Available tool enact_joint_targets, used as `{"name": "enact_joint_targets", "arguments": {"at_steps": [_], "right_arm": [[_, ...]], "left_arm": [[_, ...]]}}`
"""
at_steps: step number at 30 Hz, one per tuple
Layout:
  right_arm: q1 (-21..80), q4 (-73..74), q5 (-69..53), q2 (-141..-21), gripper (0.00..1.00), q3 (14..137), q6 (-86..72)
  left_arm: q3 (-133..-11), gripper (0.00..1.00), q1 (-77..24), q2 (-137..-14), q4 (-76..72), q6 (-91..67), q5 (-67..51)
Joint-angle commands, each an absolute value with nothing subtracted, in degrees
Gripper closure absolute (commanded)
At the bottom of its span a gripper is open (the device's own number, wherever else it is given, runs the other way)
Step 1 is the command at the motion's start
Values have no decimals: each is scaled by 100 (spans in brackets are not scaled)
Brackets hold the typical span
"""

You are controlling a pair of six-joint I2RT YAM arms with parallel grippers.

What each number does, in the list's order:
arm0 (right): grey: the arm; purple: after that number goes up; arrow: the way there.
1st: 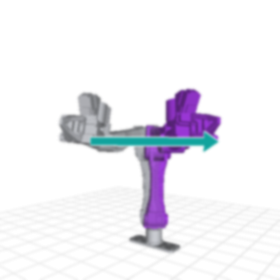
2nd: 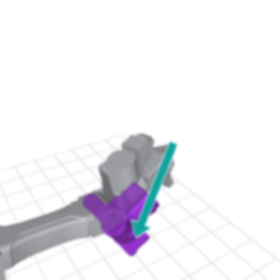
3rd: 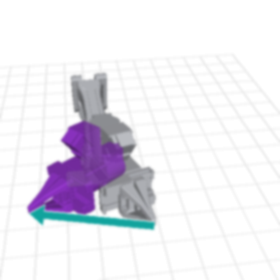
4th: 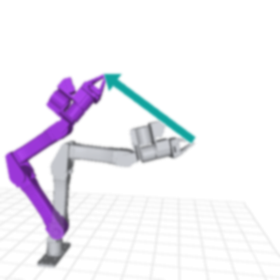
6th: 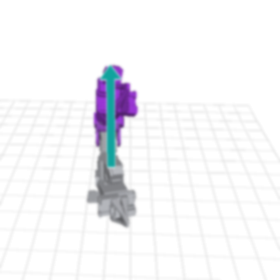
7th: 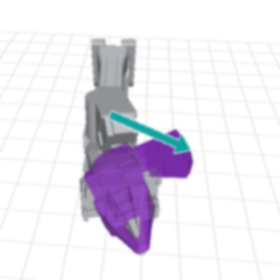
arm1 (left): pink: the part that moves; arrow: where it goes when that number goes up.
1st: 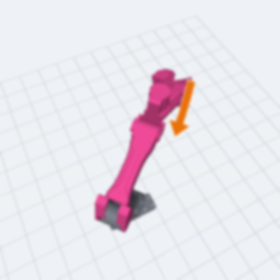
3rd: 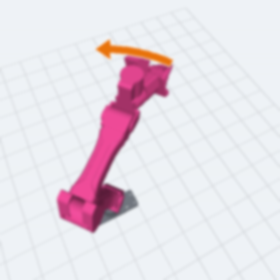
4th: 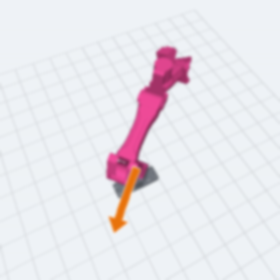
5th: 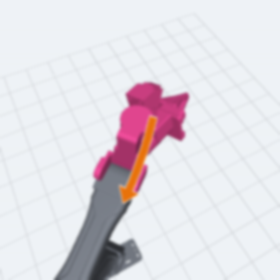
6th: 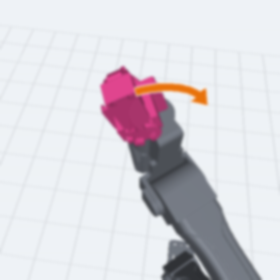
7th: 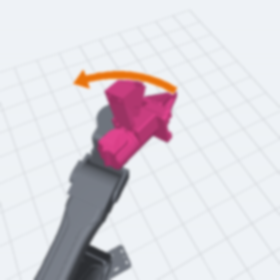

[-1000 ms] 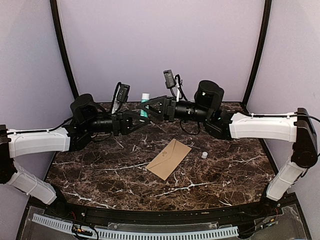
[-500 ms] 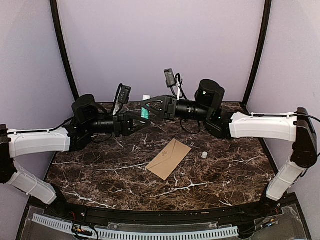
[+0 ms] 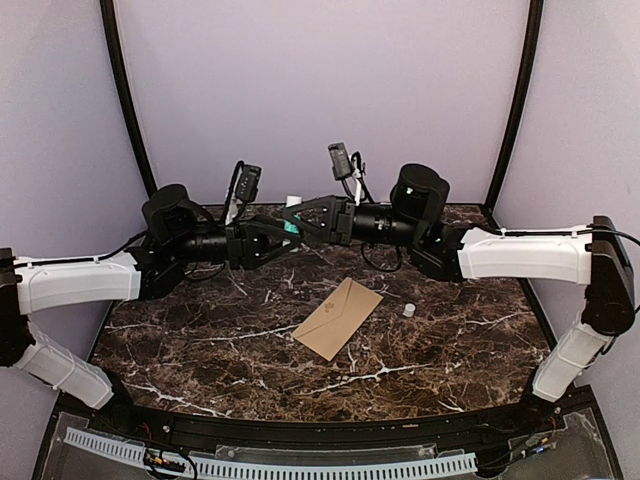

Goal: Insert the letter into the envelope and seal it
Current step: Screw the solid glue.

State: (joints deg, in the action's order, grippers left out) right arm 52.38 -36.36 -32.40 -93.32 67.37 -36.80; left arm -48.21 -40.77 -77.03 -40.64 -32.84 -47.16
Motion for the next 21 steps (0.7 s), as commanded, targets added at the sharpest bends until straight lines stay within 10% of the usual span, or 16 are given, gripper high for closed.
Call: {"name": "enact_joint_targets", "arguments": {"at_steps": [1, 9, 16, 21], "right_arm": [[5200, -3911, -3357, -9196, 97, 6665, -3666], [5194, -3818, -3130, -9008, 75, 6508, -3566], [5143, -3345, -2574, -8602, 27, 6305, -3271], [5017, -2826, -1870, -8018, 15, 5922, -3083]], "left_arm": [[-5017, 56, -4100, -7759, -4305, -3298, -4680], [-4998, 98, -4104, -7792, -4223, -3258, -4643], [-4885, 100, -4092, -7762, -3898, -3091, -4500], [-4839, 100, -3964, -7666, -3318, -2809, -4288]]}}
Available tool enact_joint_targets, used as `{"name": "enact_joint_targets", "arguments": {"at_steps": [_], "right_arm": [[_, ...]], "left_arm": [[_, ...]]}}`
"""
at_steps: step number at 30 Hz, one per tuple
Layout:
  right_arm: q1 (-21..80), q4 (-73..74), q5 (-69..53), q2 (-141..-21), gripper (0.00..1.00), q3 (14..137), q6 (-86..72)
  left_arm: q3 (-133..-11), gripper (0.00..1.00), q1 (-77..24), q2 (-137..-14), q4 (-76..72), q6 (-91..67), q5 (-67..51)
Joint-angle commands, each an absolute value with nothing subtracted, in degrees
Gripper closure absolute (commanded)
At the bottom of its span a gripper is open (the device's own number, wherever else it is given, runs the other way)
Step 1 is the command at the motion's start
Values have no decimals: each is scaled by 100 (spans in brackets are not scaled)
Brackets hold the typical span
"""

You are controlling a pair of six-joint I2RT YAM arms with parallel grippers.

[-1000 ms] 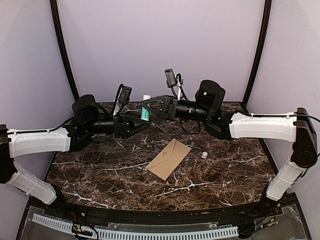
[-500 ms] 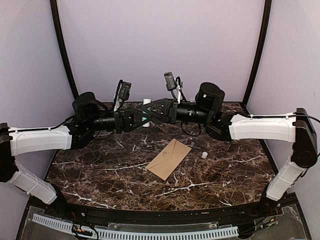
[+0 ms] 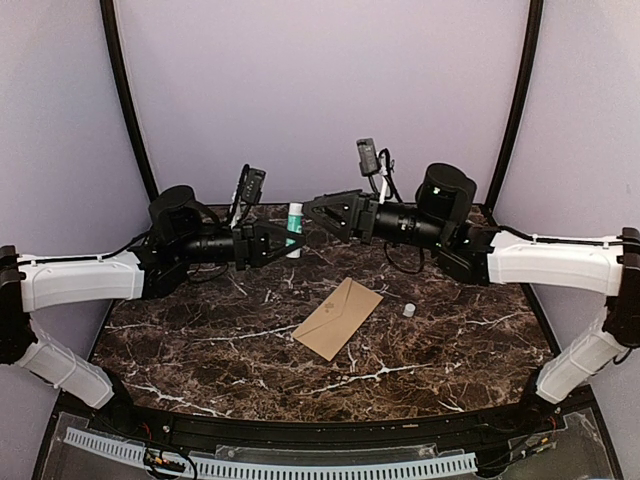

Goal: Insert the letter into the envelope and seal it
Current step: Screw the solid glue, then close the solid glue cap on the solid glue.

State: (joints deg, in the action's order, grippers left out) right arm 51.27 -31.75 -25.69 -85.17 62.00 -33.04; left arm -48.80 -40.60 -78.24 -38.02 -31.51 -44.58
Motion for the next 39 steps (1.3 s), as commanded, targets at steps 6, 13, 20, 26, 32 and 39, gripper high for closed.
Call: {"name": "enact_joint_targets", "arguments": {"at_steps": [6, 13, 20, 26, 32, 39], "right_arm": [[4815, -1115, -212, -7051, 14, 5524, -3077], [4733, 2563, 1646, -6916, 22, 5630, -4021], [4665, 3806, 1824, -7809, 28, 5703, -4510], [4489, 4155, 1757, -8865, 35, 6115, -4223], [4153, 3782, 1342, -9420, 40, 6303, -3897], [4062, 3815, 1251, -9920, 47, 6603, -3758]], "left_arm": [[-5218, 100, -3776, -7564, -1610, -1719, -4094], [-5932, 100, -3744, -7682, 639, -120, -3208], [-5730, 100, -3744, -7627, 721, 136, -2959], [-5690, 100, -3750, -7601, 743, 69, -2984], [-5686, 100, -3751, -7555, 754, 24, -2973], [-5683, 100, -3752, -7582, 764, 35, -3001]]}}
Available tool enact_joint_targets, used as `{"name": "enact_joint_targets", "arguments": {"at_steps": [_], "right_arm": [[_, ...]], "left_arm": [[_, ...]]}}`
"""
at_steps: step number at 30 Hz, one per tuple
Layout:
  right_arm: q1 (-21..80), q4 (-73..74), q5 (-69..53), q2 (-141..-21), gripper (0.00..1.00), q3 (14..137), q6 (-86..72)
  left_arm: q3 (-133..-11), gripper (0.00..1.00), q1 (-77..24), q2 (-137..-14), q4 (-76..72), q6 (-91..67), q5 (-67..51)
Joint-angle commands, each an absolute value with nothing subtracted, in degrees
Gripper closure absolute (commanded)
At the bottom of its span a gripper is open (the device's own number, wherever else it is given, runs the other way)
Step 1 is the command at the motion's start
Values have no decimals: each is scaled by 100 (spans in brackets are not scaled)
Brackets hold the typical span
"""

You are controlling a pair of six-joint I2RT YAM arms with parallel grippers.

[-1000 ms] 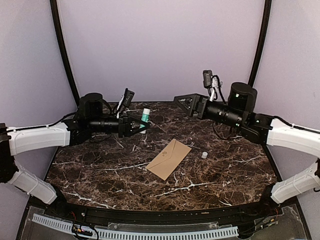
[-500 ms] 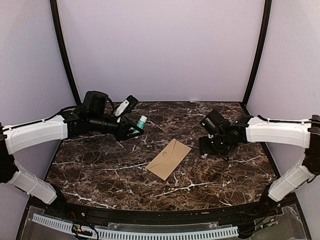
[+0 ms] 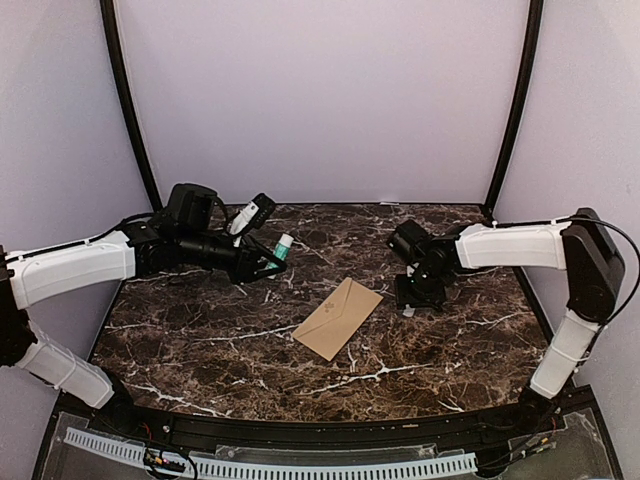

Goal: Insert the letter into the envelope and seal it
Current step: Close the solid glue cap on the solid glue.

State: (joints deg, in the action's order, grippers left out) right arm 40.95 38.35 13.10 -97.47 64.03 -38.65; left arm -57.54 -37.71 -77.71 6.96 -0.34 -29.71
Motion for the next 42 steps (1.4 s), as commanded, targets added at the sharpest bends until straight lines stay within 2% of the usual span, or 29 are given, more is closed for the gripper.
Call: {"name": "enact_joint_targets", "arguments": {"at_steps": [1, 6, 12, 21, 23, 25, 27, 34, 39, 42], "right_arm": [[4042, 3841, 1291, -9963, 47, 6615, -3754], [3912, 3804, 1251, -10079, 50, 6569, -3750], [3879, 3650, 1034, -10222, 61, 6547, -3740], [3867, 3657, 1048, -10342, 67, 6516, -3735], [3867, 3639, 1046, -10336, 72, 6500, -3731], [3867, 3634, 1079, -10337, 82, 6488, -3739], [3863, 3617, 1109, -10320, 88, 6449, -3751], [3850, 3918, 1178, -9844, 93, 6699, -3462], [3845, 3637, 98, -8881, 93, 6968, -2381], [3850, 3358, -1218, -8441, 93, 7098, -1939]], "left_arm": [[-5703, 100, -3748, -7593, 773, 35, -2980], [-5706, 100, -3748, -7631, 769, 43, -3130], [-5704, 100, -3747, -7648, 761, 31, -3164], [-5746, 100, -3753, -7716, 791, 25, -3188], [-5748, 100, -3752, -7729, 786, 26, -3198], [-5741, 100, -3749, -7740, 793, 31, -3214], [-5734, 100, -3753, -7738, 795, 39, -3219], [-5676, 100, -3751, -7745, 762, 106, -3282], [-5660, 100, -3762, -7837, 737, 184, -3614], [-5665, 100, -3840, -7867, 672, 187, -3833]]}}
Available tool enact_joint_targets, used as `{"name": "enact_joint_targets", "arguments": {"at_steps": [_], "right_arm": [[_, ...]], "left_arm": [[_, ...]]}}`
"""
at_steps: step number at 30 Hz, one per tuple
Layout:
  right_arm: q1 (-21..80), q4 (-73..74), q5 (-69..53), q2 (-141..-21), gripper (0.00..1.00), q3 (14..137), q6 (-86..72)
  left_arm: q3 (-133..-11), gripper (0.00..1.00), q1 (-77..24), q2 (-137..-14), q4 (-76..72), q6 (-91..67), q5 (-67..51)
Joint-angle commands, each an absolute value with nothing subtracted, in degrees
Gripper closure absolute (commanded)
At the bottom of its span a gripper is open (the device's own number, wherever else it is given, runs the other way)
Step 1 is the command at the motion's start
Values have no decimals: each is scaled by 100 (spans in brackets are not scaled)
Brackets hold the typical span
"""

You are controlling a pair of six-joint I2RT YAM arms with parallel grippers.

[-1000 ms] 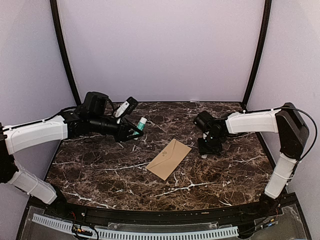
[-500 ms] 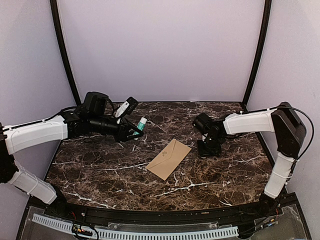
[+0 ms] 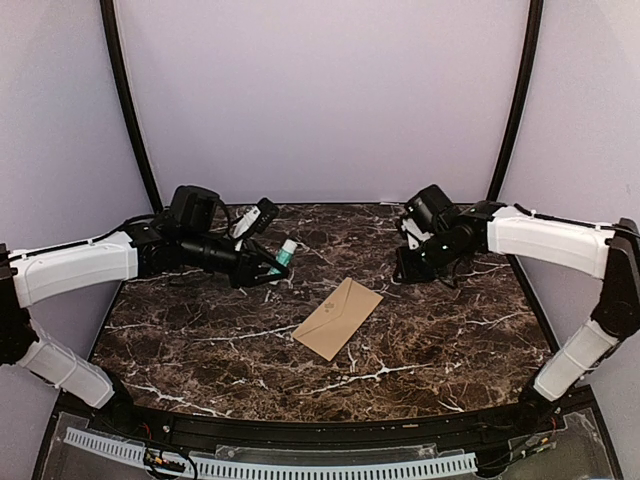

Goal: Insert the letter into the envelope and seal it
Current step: Close the solid glue cap on the solid glue.

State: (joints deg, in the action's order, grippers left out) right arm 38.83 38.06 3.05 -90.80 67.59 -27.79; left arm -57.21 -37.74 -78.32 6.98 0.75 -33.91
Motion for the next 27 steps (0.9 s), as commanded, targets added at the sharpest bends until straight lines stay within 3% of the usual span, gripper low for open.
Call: {"name": "enact_joint_targets", "arguments": {"at_steps": [1, 11, 27], "right_arm": [[3850, 3212, -1666, -8325, 93, 7124, -1871], [3904, 1788, -4752, -7900, 95, 6803, -2421], [4529, 1574, -5221, -8483, 96, 7073, -2513]], "left_arm": [[-5668, 100, -3929, -7880, 635, 163, -3977], [-5714, 100, -4609, -7980, 468, 157, -4368], [-5879, 100, -4831, -8148, 799, 304, -4476]]}}
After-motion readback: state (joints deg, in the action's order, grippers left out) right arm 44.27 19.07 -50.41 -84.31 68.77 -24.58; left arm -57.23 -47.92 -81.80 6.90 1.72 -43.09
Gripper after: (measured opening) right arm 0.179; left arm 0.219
